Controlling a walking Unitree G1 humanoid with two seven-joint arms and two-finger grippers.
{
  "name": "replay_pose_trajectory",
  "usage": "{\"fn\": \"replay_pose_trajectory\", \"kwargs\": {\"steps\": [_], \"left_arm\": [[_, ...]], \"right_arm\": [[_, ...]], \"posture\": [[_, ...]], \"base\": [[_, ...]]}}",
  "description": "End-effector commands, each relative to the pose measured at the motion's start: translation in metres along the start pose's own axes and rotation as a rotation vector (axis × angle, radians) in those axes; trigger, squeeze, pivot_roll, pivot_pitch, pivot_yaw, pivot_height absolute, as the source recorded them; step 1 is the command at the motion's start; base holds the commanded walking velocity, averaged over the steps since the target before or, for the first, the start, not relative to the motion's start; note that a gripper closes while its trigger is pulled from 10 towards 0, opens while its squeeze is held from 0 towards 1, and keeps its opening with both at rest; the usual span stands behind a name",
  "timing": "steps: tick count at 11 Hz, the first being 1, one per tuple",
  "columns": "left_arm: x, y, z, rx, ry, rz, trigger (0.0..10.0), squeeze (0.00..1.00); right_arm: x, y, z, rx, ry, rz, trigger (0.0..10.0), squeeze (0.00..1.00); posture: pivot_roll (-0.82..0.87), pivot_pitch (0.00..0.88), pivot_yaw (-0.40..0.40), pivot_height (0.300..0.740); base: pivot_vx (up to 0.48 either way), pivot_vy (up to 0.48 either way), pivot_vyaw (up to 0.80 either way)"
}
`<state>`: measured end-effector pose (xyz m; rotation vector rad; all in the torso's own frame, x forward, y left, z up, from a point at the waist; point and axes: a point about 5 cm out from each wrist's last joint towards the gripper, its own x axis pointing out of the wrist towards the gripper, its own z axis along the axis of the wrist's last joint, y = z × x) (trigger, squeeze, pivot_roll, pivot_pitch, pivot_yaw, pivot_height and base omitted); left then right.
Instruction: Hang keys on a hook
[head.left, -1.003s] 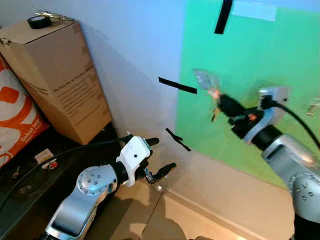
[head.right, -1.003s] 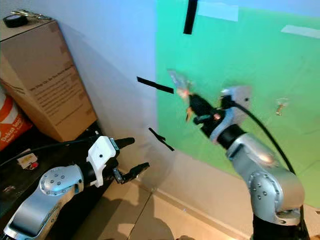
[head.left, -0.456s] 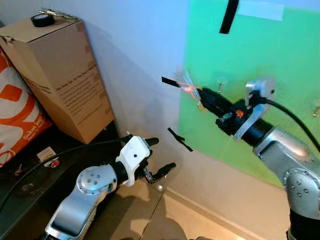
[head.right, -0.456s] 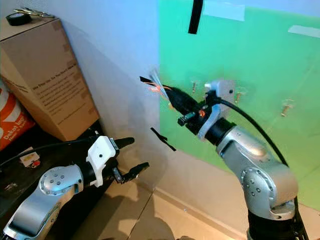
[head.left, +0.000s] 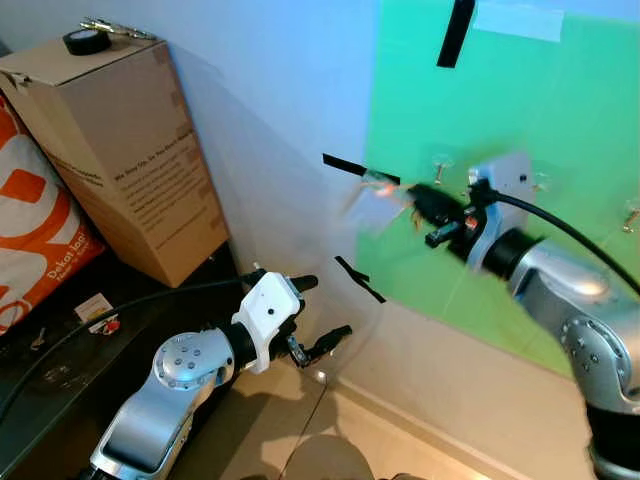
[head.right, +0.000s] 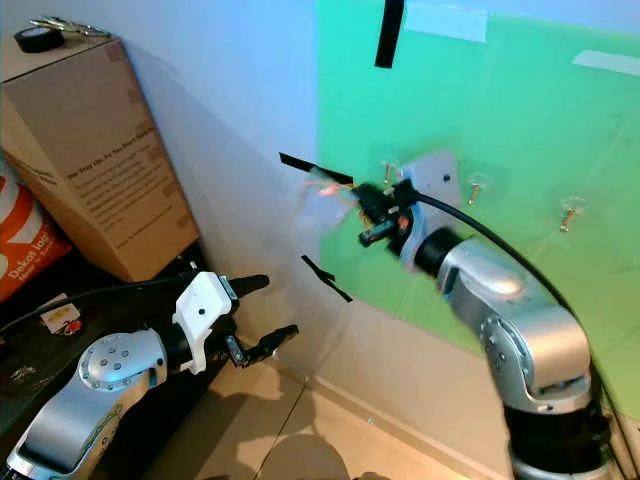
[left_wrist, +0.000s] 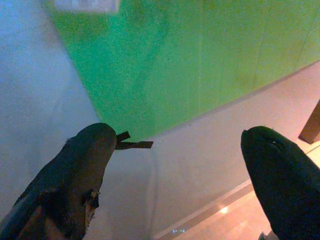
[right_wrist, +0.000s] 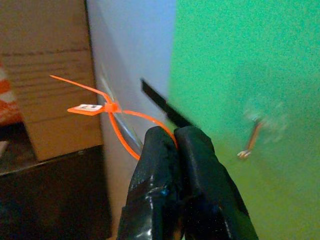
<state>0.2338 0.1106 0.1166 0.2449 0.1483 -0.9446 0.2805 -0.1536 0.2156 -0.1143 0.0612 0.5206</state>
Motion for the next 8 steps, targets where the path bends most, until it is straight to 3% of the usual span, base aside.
{"fn": "replay_pose_trajectory", "kwargs": {"steps": [1,3,6,7,8], "left_arm": [[-0.002,0.002,0.002,0.011,0.004,0.004,10.0,0.0],[-0.001,0.002,0.002,0.011,0.003,0.007,10.0,0.0],[0.0,0.002,0.002,0.01,0.001,0.004,10.0,0.0],[0.0,0.003,0.003,0.011,-0.001,0.002,10.0,0.0],[0.0,0.003,0.003,0.011,0.0,0.002,10.0,0.0]], "right_arm": [[0.003,0.003,0.008,-0.065,-0.031,0.003,10.0,0.0],[0.008,0.004,0.015,-0.192,-0.043,-0.027,10.0,0.0],[0.01,-0.004,0.022,-0.253,-0.079,-0.098,10.0,0.0],[0.011,-0.011,0.017,-0.301,-0.028,-0.148,10.0,0.0],[0.01,-0.016,0.013,-0.289,0.004,-0.181,10.0,0.0]], "posture": [[-0.01,0.0,0.055,0.74],[-0.01,0.0,0.053,0.74],[-0.01,0.0,0.055,0.74],[-0.01,0.0,0.055,0.74],[-0.01,0.0,0.055,0.74]], "base": [[0.0,0.0,0.0],[0.0,0.0,0.0],[0.0,0.0,0.0],[0.0,0.0,0.0],[0.0,0.0,0.0]]}}
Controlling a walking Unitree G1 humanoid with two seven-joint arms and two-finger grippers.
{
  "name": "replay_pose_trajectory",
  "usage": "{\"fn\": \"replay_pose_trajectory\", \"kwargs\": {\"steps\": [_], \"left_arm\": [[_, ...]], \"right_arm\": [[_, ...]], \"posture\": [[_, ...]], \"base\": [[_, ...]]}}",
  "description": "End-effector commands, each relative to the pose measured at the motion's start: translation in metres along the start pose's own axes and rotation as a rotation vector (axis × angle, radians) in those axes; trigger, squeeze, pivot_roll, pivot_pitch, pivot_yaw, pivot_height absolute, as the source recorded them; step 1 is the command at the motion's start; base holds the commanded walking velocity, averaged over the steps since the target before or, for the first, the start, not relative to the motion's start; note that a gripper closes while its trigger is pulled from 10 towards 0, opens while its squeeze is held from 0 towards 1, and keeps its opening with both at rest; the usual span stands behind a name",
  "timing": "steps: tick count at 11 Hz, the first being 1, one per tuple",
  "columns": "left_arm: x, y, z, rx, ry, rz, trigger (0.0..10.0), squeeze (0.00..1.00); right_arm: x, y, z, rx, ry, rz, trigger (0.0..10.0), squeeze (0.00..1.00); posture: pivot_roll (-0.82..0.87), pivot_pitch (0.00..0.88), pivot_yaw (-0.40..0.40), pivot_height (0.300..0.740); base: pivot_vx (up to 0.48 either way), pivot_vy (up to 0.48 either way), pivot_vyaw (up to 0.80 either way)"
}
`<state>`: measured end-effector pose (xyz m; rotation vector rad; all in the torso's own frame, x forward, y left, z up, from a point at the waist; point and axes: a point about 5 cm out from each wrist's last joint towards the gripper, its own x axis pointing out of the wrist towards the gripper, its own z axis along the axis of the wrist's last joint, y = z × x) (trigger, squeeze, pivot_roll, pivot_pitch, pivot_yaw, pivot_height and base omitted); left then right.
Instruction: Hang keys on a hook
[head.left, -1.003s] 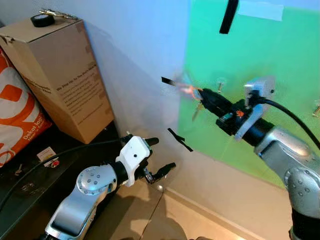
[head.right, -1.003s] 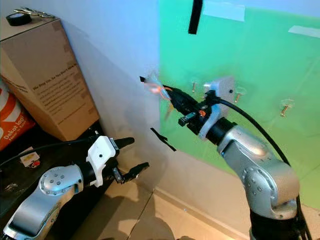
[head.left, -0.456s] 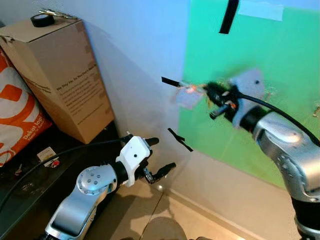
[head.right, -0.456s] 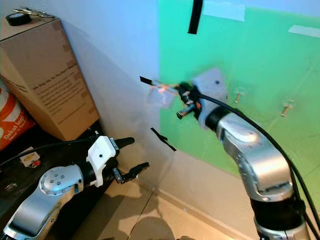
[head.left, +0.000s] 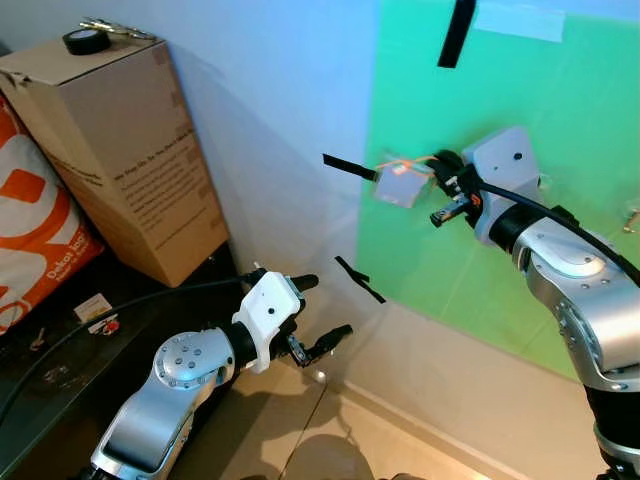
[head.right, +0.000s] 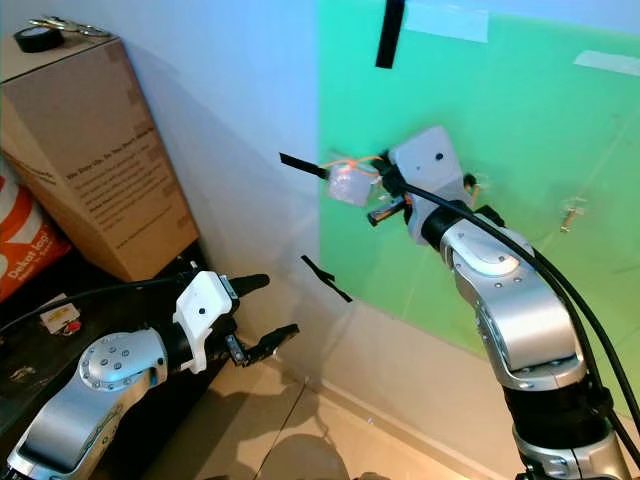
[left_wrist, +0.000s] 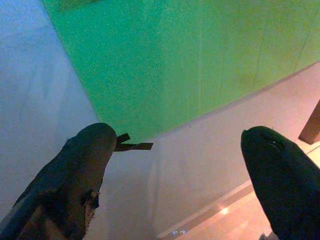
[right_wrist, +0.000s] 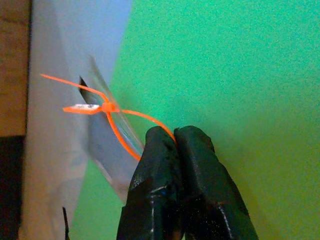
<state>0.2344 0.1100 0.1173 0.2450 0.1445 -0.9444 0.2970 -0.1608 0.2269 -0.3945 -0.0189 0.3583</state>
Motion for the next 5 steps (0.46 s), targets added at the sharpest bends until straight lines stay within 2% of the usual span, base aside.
{"fn": "replay_pose_trajectory", "kwargs": {"steps": [1,3,4,5], "left_arm": [[-0.001,0.003,0.002,0.01,0.003,0.001,10.0,0.0],[-0.001,0.003,0.002,0.01,0.003,0.002,10.0,0.0],[-0.001,0.003,0.001,0.011,0.003,0.001,10.0,0.0],[-0.002,0.003,0.001,0.012,0.002,0.0,10.0,0.0]], "right_arm": [[0.001,-0.002,-0.001,-0.005,0.021,-0.009,10.0,0.0],[0.0,0.004,0.006,0.052,-0.034,0.031,10.0,0.0],[-0.002,0.006,0.005,0.012,-0.029,0.051,10.0,0.0],[-0.005,0.009,0.01,0.07,-0.075,0.074,10.0,0.0]], "posture": [[-0.01,0.0,0.054,0.74],[-0.01,0.0,0.054,0.74],[-0.01,0.0,0.054,0.74],[-0.01,0.0,0.054,0.74]], "base": [[0.0,0.0,0.0],[0.0,0.0,0.0],[0.0,0.0,0.0],[0.0,0.0,0.0]]}}
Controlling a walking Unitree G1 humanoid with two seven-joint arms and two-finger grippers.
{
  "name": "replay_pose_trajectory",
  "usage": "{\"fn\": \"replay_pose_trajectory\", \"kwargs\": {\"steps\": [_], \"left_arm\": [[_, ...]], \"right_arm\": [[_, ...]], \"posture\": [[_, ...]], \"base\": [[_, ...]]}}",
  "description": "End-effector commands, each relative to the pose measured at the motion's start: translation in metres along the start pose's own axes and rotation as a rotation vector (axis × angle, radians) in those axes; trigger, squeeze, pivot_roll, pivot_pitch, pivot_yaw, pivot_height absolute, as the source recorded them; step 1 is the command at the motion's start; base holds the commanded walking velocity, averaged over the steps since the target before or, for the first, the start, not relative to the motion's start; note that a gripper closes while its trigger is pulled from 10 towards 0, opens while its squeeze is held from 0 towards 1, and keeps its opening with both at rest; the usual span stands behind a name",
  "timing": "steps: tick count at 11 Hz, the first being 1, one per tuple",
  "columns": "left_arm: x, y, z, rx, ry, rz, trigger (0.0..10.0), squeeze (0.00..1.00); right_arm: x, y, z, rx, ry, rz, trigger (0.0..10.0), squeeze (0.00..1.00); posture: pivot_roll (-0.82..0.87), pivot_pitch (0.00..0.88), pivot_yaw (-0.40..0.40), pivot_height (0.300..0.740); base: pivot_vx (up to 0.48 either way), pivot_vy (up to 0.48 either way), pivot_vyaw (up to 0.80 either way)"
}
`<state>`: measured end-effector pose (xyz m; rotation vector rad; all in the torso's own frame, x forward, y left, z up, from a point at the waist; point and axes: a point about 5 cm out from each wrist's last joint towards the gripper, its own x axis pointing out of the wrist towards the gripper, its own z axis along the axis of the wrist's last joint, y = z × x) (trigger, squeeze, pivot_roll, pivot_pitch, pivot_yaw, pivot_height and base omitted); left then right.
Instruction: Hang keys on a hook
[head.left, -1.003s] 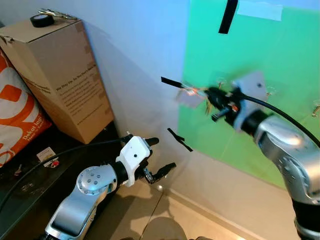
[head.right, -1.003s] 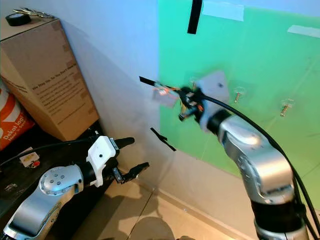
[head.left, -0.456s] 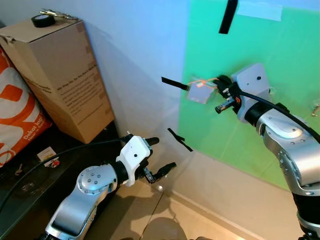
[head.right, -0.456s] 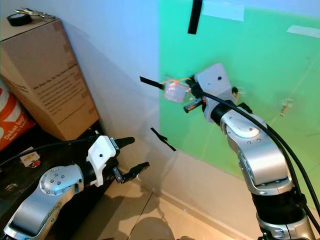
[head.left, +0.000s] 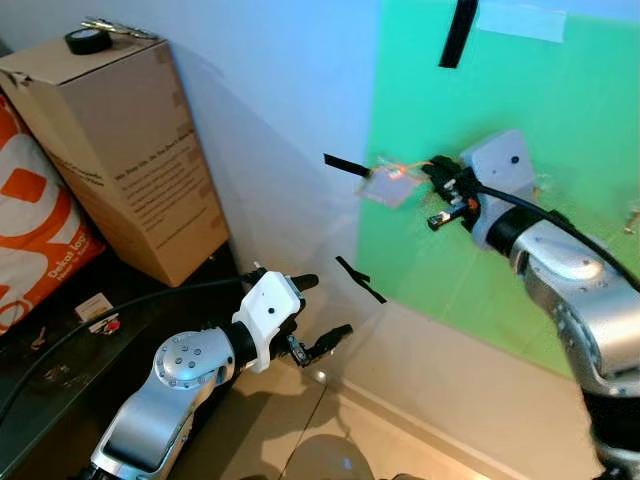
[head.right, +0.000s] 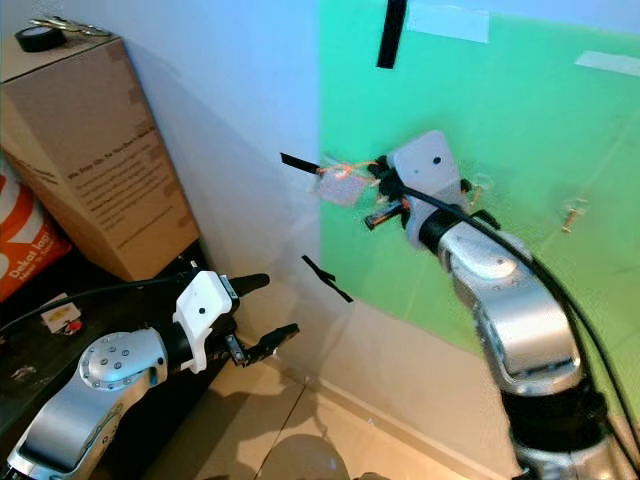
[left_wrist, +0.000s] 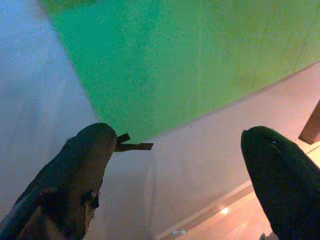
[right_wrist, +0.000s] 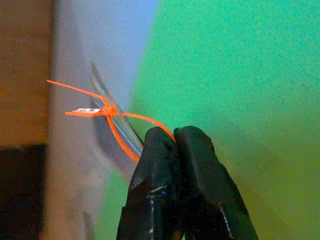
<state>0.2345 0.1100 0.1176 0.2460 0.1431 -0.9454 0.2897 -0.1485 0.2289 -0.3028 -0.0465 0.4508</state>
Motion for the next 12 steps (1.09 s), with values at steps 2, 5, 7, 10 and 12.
{"fn": "replay_pose_trajectory", "kwargs": {"steps": [2,5,7,10,12], "left_arm": [[-0.002,0.002,0.001,0.012,0.004,-0.001,10.0,0.0],[-0.003,0.001,0.0,0.015,0.006,-0.011,10.0,0.0],[-0.003,0.001,0.001,0.015,0.008,-0.014,10.0,0.0],[-0.003,0.002,0.002,0.016,0.009,-0.011,10.0,0.0],[-0.004,0.003,0.001,0.014,0.011,-0.004,10.0,0.0]], "right_arm": [[-0.009,-0.001,0.012,0.044,-0.058,0.021,10.0,0.0],[-0.013,-0.003,-0.001,0.007,0.032,-0.01,10.0,0.0],[-0.007,-0.006,-0.001,0.02,0.007,-0.063,10.0,0.0],[0.005,-0.005,0.008,0.063,-0.038,-0.059,10.0,0.0],[0.011,0.002,0.01,0.073,-0.046,-0.023,10.0,0.0]], "posture": [[-0.02,0.0,0.056,0.74],[-0.01,0.0,0.061,0.74],[-0.01,0.0,0.065,0.74],[0.0,0.0,0.062,0.74],[0.0,0.0,0.057,0.74]], "base": [[0.0,0.0,0.0],[0.0,0.0,0.0],[0.0,0.0,0.0],[0.0,0.0,0.0],[0.0,0.0,0.0]]}}
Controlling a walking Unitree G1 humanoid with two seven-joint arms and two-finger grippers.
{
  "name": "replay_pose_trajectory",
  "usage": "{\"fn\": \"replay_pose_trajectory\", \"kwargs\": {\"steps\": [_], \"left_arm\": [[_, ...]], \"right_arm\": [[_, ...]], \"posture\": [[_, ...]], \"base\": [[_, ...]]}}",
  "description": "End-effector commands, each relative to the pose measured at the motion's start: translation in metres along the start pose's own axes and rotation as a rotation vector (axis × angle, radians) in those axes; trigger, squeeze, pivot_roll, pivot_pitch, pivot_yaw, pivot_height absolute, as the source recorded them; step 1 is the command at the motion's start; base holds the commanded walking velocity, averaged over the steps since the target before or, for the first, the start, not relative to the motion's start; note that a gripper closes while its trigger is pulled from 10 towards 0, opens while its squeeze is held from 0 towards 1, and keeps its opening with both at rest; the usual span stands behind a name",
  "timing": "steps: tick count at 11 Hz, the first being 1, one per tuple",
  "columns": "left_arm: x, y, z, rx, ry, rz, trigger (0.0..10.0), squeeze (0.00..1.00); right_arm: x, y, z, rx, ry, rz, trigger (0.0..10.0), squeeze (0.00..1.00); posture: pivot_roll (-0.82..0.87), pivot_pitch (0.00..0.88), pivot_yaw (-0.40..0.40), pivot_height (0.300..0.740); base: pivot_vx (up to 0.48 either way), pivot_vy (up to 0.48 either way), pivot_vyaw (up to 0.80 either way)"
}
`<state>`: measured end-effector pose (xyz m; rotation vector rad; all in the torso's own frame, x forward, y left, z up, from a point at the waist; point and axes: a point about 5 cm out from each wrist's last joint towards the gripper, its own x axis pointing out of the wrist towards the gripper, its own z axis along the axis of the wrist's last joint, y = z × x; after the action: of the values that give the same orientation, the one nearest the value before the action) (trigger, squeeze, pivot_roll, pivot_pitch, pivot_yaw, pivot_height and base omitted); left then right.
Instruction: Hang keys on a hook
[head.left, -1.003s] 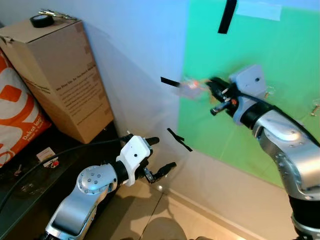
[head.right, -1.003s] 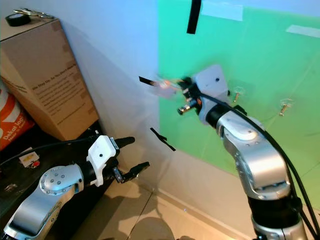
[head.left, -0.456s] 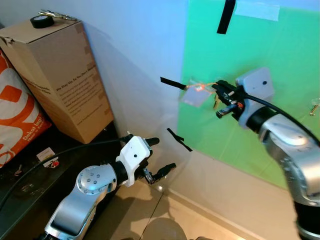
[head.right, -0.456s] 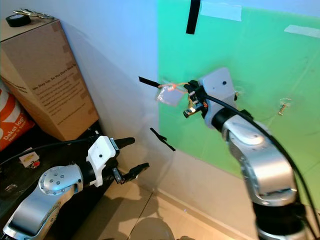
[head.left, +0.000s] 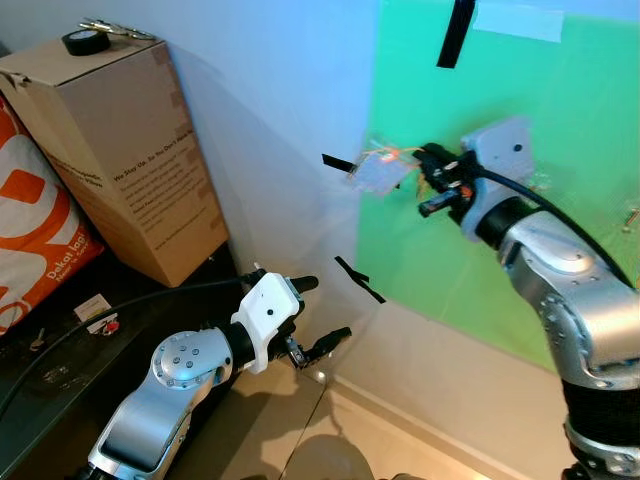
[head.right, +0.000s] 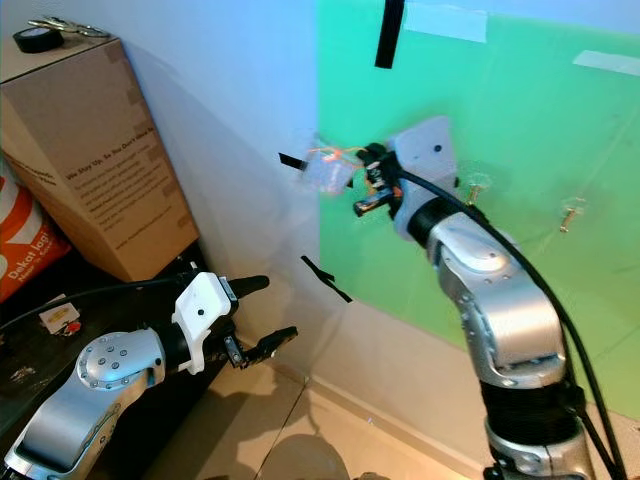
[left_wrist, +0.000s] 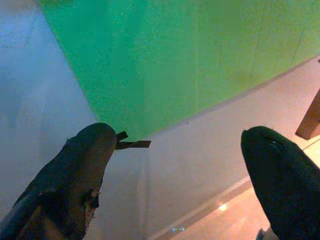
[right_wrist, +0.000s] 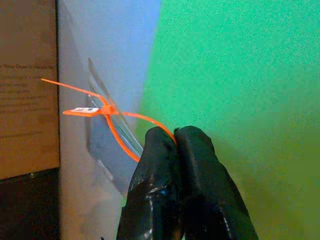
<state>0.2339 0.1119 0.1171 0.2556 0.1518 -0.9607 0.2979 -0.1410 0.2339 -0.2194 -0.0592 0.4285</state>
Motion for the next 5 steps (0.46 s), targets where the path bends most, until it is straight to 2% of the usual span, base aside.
{"fn": "replay_pose_trajectory", "kwargs": {"steps": [1,3,5], "left_arm": [[-0.003,0.002,0.002,0.006,0.001,0.014,10.0,0.0],[-0.003,0.002,0.002,0.004,0.002,0.014,10.0,0.0],[-0.003,0.003,0.003,0.005,0.001,0.01,10.0,0.0]], "right_arm": [[0.002,0.003,0.003,0.002,-0.011,0.02,10.0,0.0],[0.0,0.007,-0.013,-0.029,0.069,0.043,10.0,0.0],[-0.005,-0.002,-0.019,-0.035,0.092,-0.009,10.0,0.0]], "posture": [[0.0,0.0,0.055,0.74],[0.0,0.001,0.056,0.74],[0.0,0.0,0.062,0.74]], "base": [[0.0,0.0,0.0],[0.0,0.0,0.0],[0.0,0.0,0.0]]}}
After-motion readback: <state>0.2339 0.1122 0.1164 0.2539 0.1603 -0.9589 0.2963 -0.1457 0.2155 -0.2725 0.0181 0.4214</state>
